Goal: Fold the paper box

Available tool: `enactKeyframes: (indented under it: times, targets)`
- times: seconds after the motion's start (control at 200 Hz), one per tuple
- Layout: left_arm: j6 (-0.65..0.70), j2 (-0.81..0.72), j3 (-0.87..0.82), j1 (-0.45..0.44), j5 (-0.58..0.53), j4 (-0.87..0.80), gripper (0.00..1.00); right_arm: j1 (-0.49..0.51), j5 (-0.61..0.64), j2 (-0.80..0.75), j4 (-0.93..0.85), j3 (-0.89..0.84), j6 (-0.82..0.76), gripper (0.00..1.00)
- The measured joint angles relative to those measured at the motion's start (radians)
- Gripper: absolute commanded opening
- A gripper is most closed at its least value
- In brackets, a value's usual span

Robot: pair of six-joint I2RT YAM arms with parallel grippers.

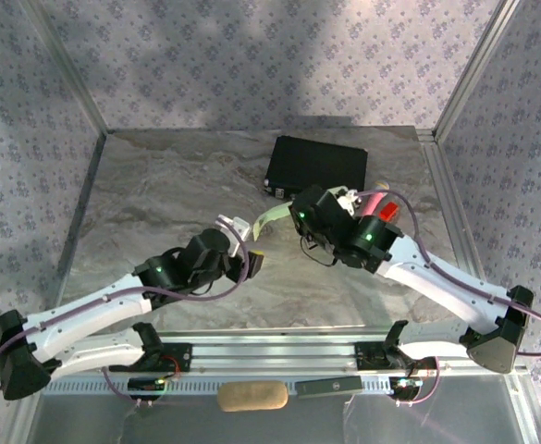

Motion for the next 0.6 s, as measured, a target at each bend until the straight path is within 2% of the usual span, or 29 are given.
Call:
enactKeyframes:
  times: [0.205,0.285,0.375,0.465,0.525,0.6]
  targets:
    - [0.023,0.057,-0.018,-0.008,-0.139,0.124,0.67,-0.007,-0.023,-0.012,0.001,-0.002,0.005,0.00]
    - [0.032,0.102,-0.018,-0.008,-0.172,0.162,0.62,-0.008,-0.028,-0.012,0.006,-0.005,0.008,0.00]
    - [0.040,0.150,-0.017,-0.010,-0.210,0.189,0.62,-0.008,-0.033,-0.013,0.007,-0.009,0.008,0.00]
    - [0.039,0.178,-0.017,-0.019,-0.248,0.214,0.45,-0.009,-0.036,-0.017,0.008,-0.015,0.008,0.00]
    - [0.047,0.184,-0.017,-0.022,-0.271,0.225,0.26,-0.011,-0.038,-0.023,0.009,-0.019,0.009,0.00]
    - [0.037,0.185,-0.015,-0.022,-0.290,0.236,0.07,-0.017,-0.041,-0.031,0.012,-0.023,0.008,0.00]
